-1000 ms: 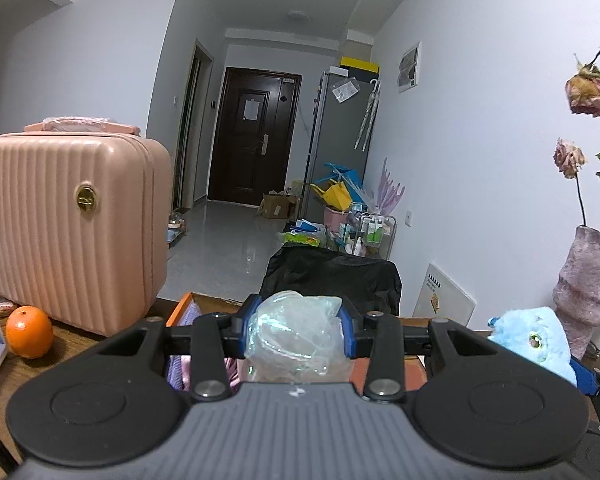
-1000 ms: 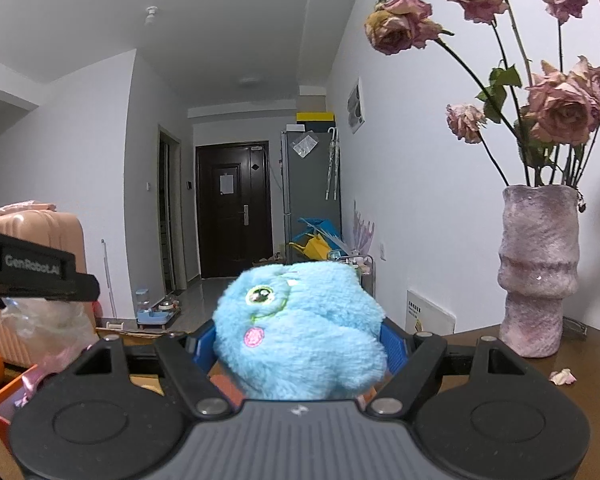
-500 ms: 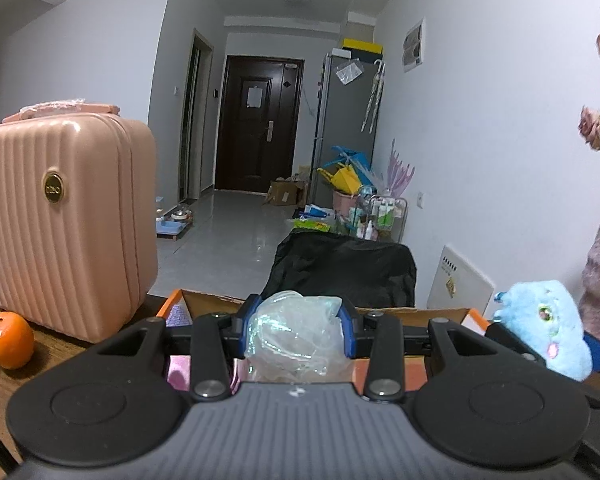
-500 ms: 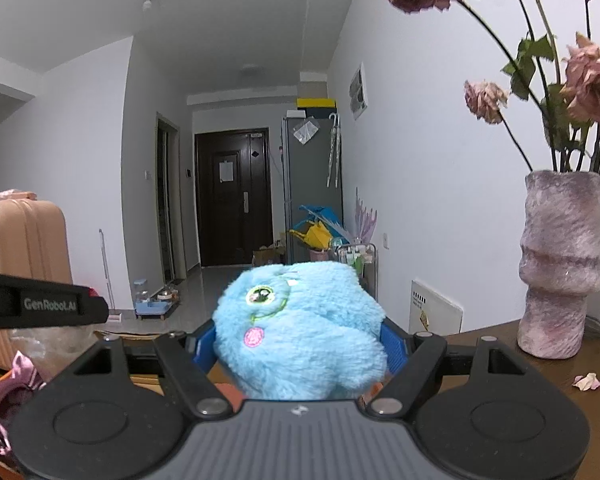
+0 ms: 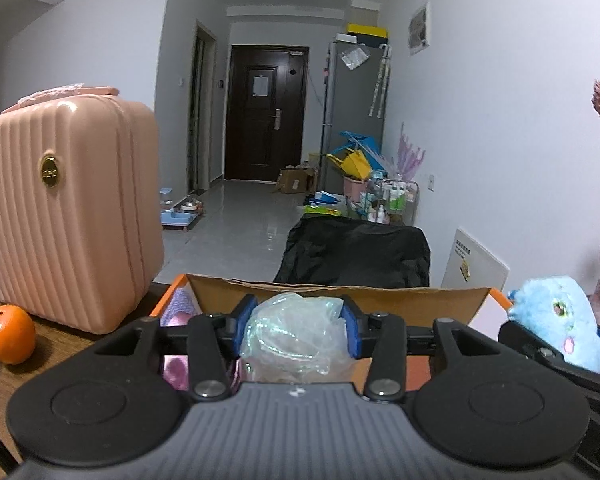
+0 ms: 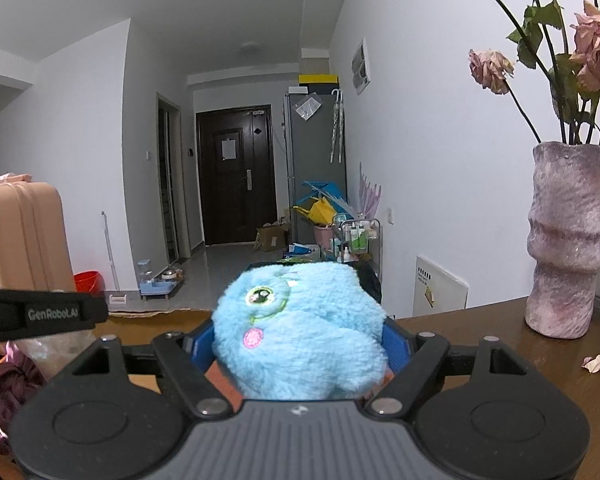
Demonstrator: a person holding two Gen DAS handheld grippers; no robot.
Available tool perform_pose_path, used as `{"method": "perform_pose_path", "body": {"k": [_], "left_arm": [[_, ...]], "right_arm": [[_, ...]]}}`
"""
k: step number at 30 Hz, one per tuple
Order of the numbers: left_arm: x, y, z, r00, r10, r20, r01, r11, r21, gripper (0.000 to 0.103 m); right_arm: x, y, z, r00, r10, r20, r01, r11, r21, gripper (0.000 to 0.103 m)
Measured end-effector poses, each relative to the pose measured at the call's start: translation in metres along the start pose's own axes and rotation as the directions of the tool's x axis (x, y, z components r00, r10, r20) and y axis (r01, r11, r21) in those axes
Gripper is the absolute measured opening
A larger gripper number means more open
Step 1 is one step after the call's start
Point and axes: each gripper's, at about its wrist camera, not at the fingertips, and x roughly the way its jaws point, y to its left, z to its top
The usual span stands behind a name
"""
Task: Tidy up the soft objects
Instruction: 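Open both grippers to drop the plush toy and plastic bag into the box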
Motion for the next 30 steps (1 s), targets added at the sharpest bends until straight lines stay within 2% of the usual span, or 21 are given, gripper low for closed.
{"method": "perform_pose_path", "body": {"k": [1,5,7,8,21,30], "left_arm": [[-0.001,0.001,0.0,1.0,0.001,0.004,-0.001,1.0,-0.006,0.053],[-0.006,0.006,-0.001,0.999,0.032,0.025,-0.031,0.999,-0.024,0.084],[-0.008,0.008,-0.001,0.998,0.05,0.04,-0.049,0.999,-0.023,0.098],[-0.009,0.009,-0.001,0.997,0.057,0.042,-0.056,0.998,-0.028,0.103],[-0.02,0.02,0.0,0.996,0.075,0.049,-0.072,0.996,-0.053,0.103],[-0.051,0.032,-0.001,0.996,0.042,0.078,-0.039,0.998,-0.041,0.103]], "right_arm": [[0.0,0.0,-0.001,1.0,-0.002,-0.002,0.002,1.0,0.0,0.082],[0.0,-0.003,-0.001,1.0,0.0,-0.005,0.0,1.0,0.011,0.089],[-0.002,-0.005,-0.002,1.0,-0.008,0.002,0.008,1.0,0.023,0.101],[-0.003,-0.006,-0.002,1.0,-0.01,0.009,0.01,1.0,0.028,0.103],[-0.015,-0.012,-0.004,0.999,-0.015,0.042,0.013,0.999,0.049,0.103],[-0.048,-0.013,-0.002,0.996,-0.009,0.083,0.009,1.0,0.01,0.103]]}}
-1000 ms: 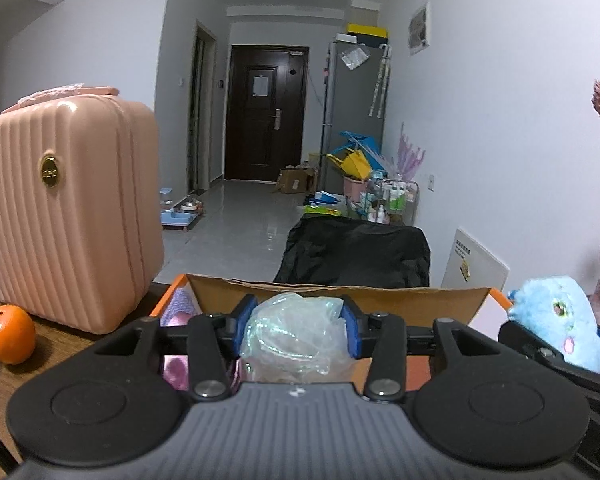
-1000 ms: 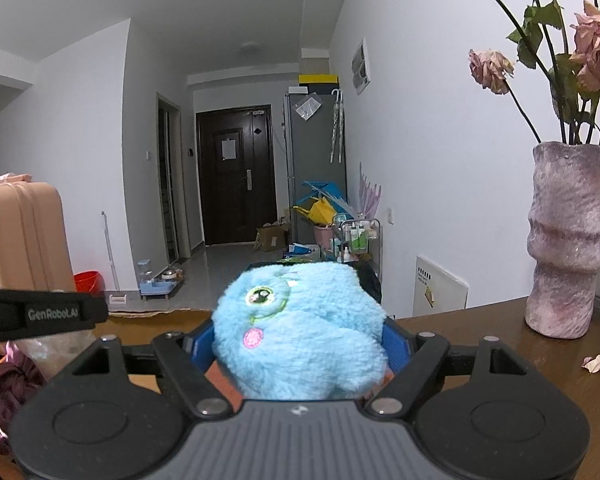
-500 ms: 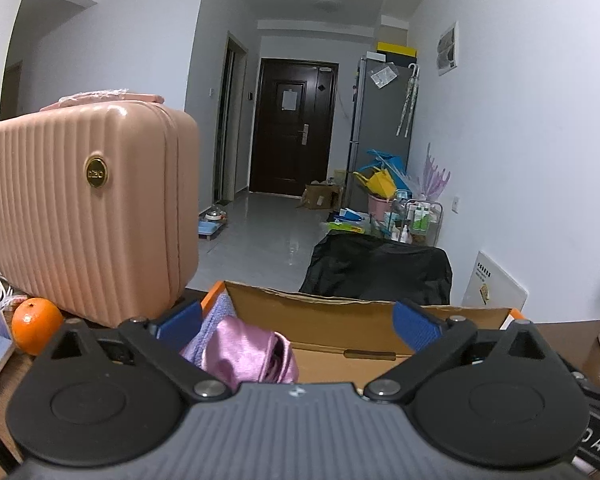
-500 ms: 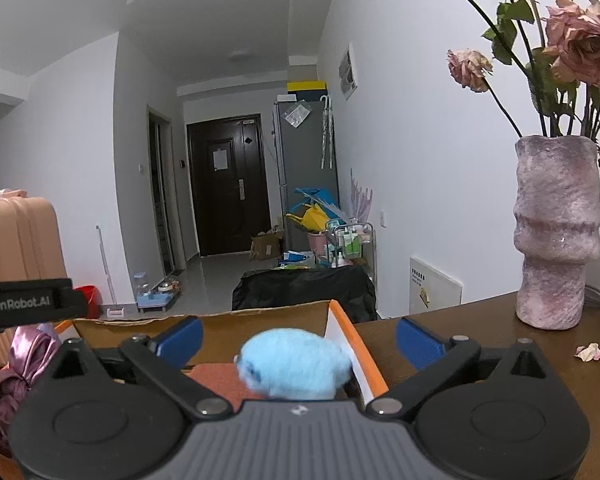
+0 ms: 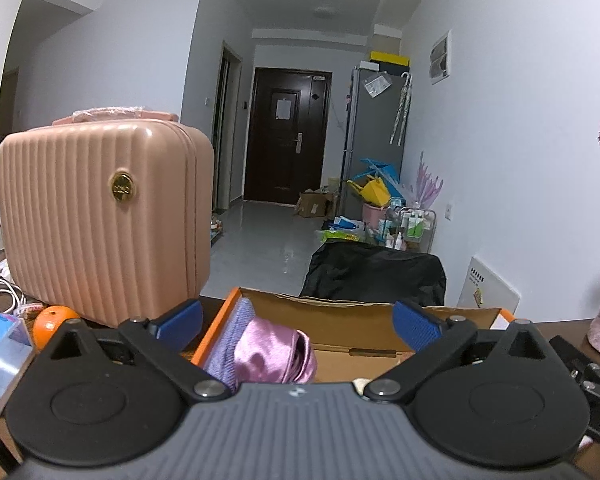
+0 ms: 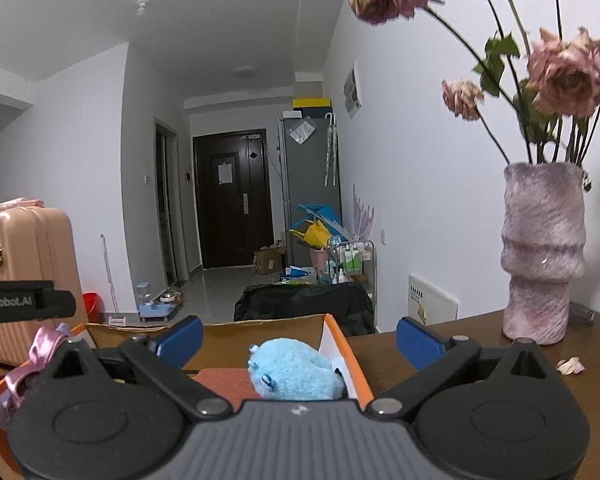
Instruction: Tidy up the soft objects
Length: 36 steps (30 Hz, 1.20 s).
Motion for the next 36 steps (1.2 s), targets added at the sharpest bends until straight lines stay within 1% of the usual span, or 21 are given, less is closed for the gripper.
{"method": "perform_pose_path", "body": {"k": [5,10,15,18,22,25,33,36], "left_arm": [[-0.023,0.009,-0.002,1.0,-0.03,0.007,0.03,0.999,0.024,0.103],[-0.051,0.016,-0.004,0.999,-0.046,0.025,0.045,0.997,0.058,0.103],[-0.087,0.023,-0.004,0.997,-0.067,0.032,0.064,0.994,0.087,0.103],[-0.114,0.026,-0.006,0.997,-0.058,0.047,0.052,0.991,0.12,0.103],[-0.15,0.032,-0.009,0.995,-0.075,0.063,0.066,0.987,0.146,0.103],[-0.178,0.037,-0.012,0.994,-0.095,0.06,0.084,0.985,0.154,0.103],[-0.234,0.045,-0.029,0.993,-0.11,0.034,0.103,0.979,0.179,0.103],[-0.251,0.05,-0.036,0.993,-0.111,0.026,0.106,0.981,0.164,0.103]], "right_arm": [[-0.026,-0.003,0.004,1.0,0.011,0.011,-0.01,1.0,-0.025,0.103],[-0.052,-0.007,0.009,0.999,0.043,-0.004,-0.043,0.998,-0.036,0.103],[-0.083,-0.011,0.014,0.997,0.07,-0.017,-0.071,0.997,-0.037,0.103],[-0.103,-0.012,0.016,0.996,0.084,-0.024,-0.085,0.996,-0.038,0.103],[-0.134,-0.013,0.02,0.995,0.098,-0.029,-0.099,0.994,-0.038,0.103],[-0.156,-0.014,0.022,0.994,0.109,-0.028,-0.11,0.993,-0.037,0.103],[-0.217,-0.014,0.021,0.992,0.124,-0.022,-0.125,0.992,-0.036,0.103],[-0.236,-0.015,0.017,0.99,0.136,-0.046,-0.138,0.99,-0.021,0.103]]}}
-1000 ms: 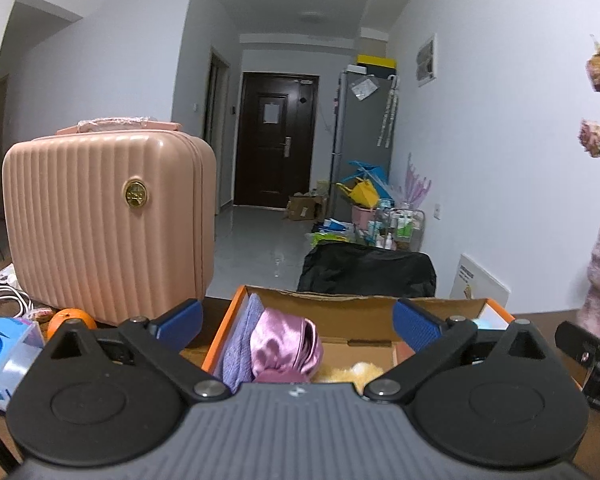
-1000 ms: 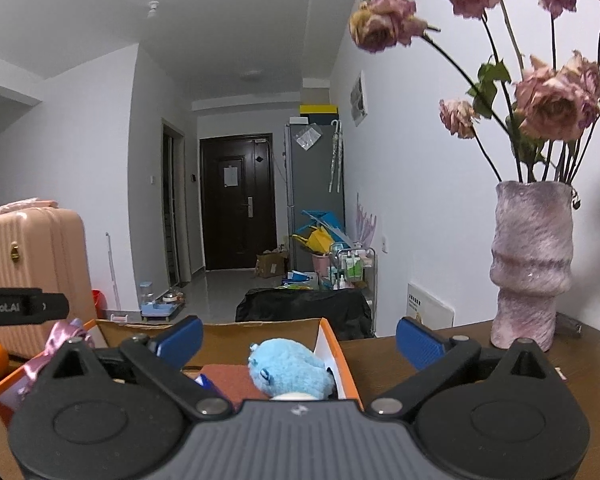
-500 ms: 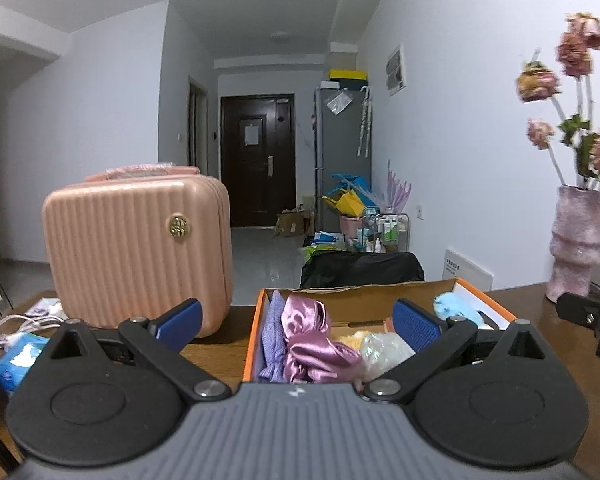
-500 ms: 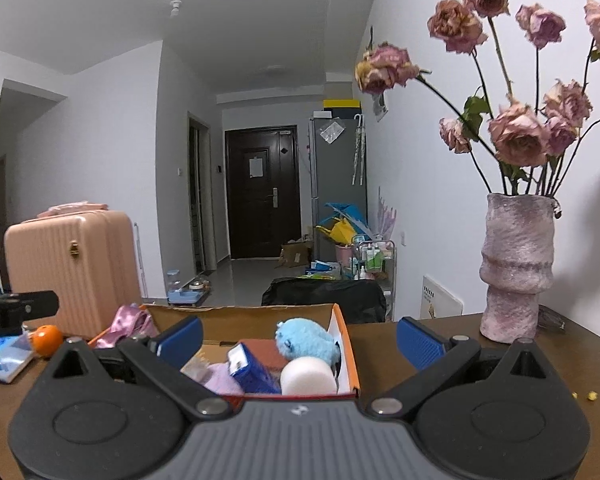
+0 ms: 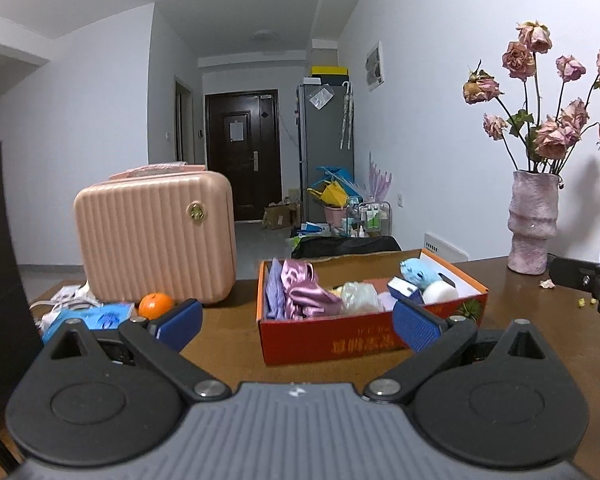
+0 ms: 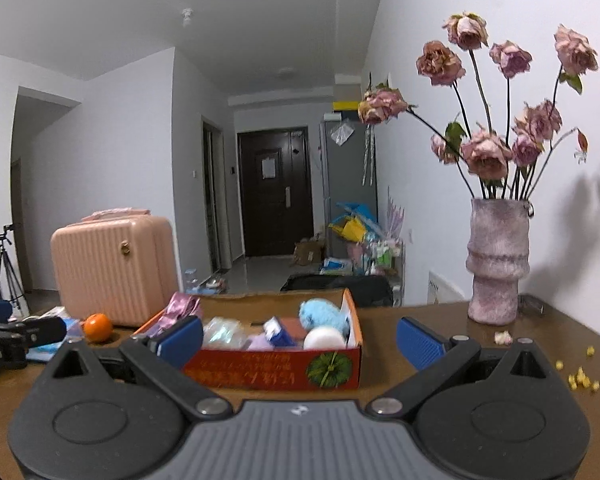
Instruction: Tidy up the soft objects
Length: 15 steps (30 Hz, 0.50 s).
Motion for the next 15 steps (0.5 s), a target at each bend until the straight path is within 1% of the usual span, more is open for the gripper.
{"method": "perform_pose_path", "body": {"k": [6,9,15], "left_arm": [[-0.036,0.0,-0.019,1.0,-0.006,-0.021,0.006,1.0,0.006,0.103],[-0.053,0.0,-0.032,0.999,-0.007,-0.035,0.007,1.0,0.011,0.103],[-0.077,0.0,-0.06,0.994,-0.025,-0.106,0.023,1.0,-0.021,0.103]], "right_arm": [[-0.036,0.006,-0.021,0.998,0.004,-0.055,-0.004,1.0,0.002,0.103],[-0.054,0.011,-0.035,0.996,-0.006,-0.087,0.004,1.0,-0.018,0.103],[-0.09,0.021,-0.056,0.992,-0.022,-0.126,0.018,0.999,-0.033,0.103]]}}
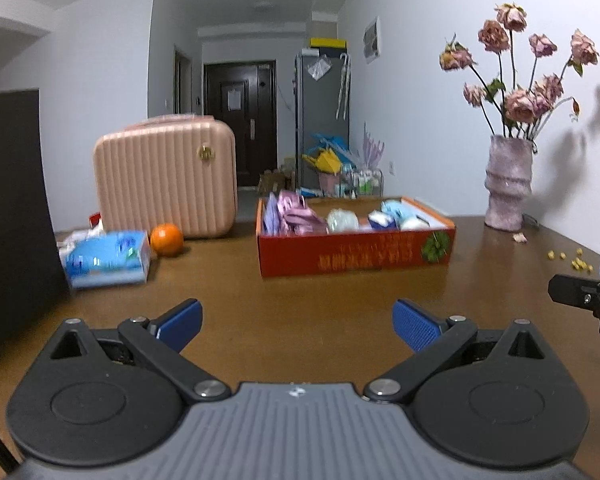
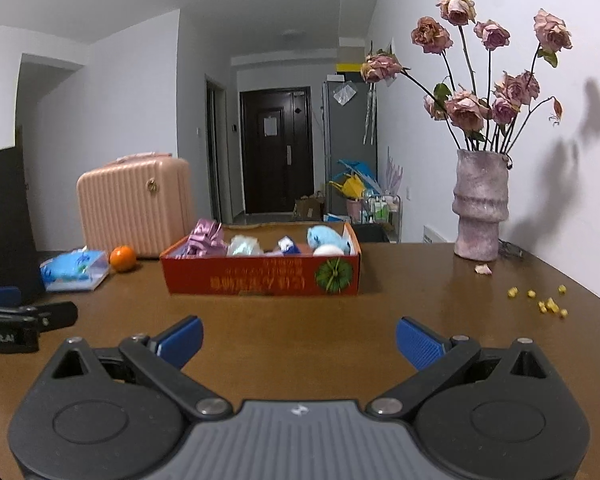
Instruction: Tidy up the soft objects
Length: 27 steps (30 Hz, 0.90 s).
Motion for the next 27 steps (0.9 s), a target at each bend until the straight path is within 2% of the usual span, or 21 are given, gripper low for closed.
{"method": "perform_pose_path", "body": {"k": [11,27], "left_arm": [[-0.026,-0.002,-0.029,0.997,-0.029,-0.066,0.029,1.0,-0.002,0.103],[-0.039,-0.003,-0.031,0.998,-0.027,-0.051,0.027,1.0,-0.001,0.103]], "right_arm": [[-0.032,0.01,-0.025,0.997,-0.042,-0.059,0.042,0.999,-0.002,0.103],[-0.043,0.011,-0.026,0.998,-0.035,-0.046,0.035,0.999,0.0,0.103]]}}
